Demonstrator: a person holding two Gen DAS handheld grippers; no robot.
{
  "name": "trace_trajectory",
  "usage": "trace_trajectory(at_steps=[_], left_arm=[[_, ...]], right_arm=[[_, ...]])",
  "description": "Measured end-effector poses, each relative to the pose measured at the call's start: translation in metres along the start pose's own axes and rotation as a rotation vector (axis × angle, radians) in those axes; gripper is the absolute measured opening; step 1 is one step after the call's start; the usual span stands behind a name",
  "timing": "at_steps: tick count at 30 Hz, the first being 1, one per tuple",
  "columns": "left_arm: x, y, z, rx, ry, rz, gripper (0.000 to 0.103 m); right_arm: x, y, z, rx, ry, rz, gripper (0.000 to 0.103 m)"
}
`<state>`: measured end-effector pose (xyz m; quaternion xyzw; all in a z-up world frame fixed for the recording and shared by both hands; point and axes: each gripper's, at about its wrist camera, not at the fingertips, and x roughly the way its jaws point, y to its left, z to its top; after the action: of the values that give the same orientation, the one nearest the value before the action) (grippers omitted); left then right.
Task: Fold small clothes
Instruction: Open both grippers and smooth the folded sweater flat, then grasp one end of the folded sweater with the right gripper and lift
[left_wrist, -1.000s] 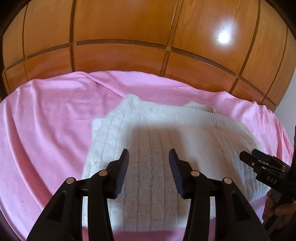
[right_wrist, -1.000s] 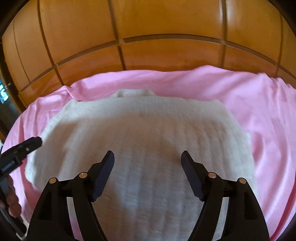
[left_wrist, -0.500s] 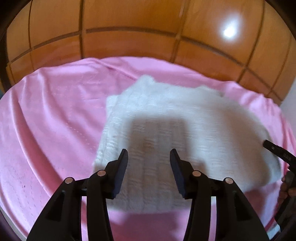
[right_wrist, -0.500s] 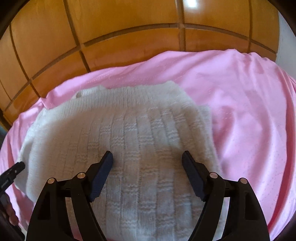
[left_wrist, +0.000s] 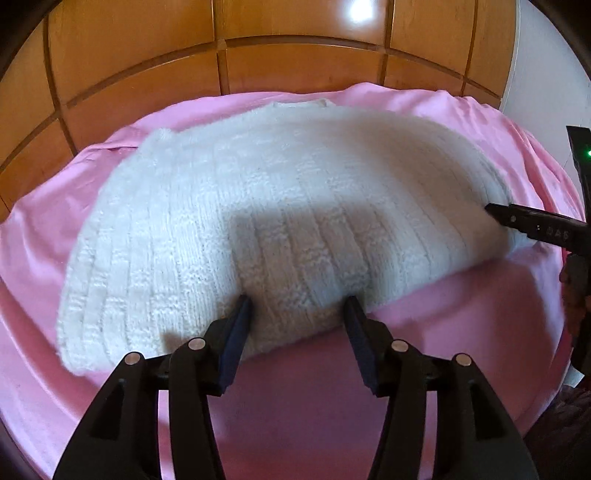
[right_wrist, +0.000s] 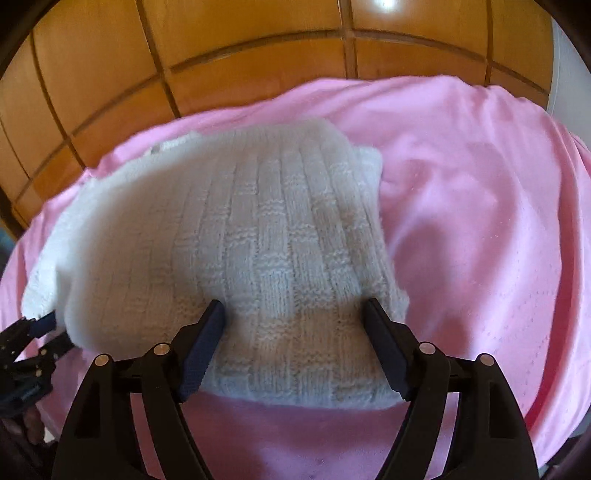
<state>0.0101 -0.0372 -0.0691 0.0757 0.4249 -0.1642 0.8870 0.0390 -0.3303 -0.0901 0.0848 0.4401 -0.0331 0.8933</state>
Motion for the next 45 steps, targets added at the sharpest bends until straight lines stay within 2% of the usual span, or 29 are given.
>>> trace_trajectory(at_steps=[4,11,20,26,30,39,45], left_arm=[[-0.015,0.006,0.013,-0.08,-0.023,-0.026,0.051],[-0.041,-0.002,0.038,-0.092,-0.102,0.02,0.059],[-0.044,-0.002,0.04,-0.119,-0.092,0.042,0.059],[-0.039,-0.002,0.04,-0.12,-0.078,0.051,0.061],[-0.032,0.001,0.039,-0.132,-0.058,0.059,0.063],[-0.013,0.003,0.038,-0.149,-0.011,0.062,0.063],[-0.006,-0.002,0.043,-0.146,0.003,0.002,0.062]], right_arm=[[0.0,0.004,0.0,-0.004,-0.006,-0.006,0.079],[-0.021,-0.005,0.004,0.045,-0.02,0.064,0.079],[-0.025,-0.036,0.033,0.153,-0.056,0.131,0.079],[0.015,-0.058,0.059,0.201,0.002,0.182,0.082],[0.04,-0.064,0.055,0.22,0.083,0.22,0.084],[0.027,-0.072,0.031,0.232,0.08,0.351,0.084],[0.026,-0.077,0.029,0.282,0.077,0.392,0.084]])
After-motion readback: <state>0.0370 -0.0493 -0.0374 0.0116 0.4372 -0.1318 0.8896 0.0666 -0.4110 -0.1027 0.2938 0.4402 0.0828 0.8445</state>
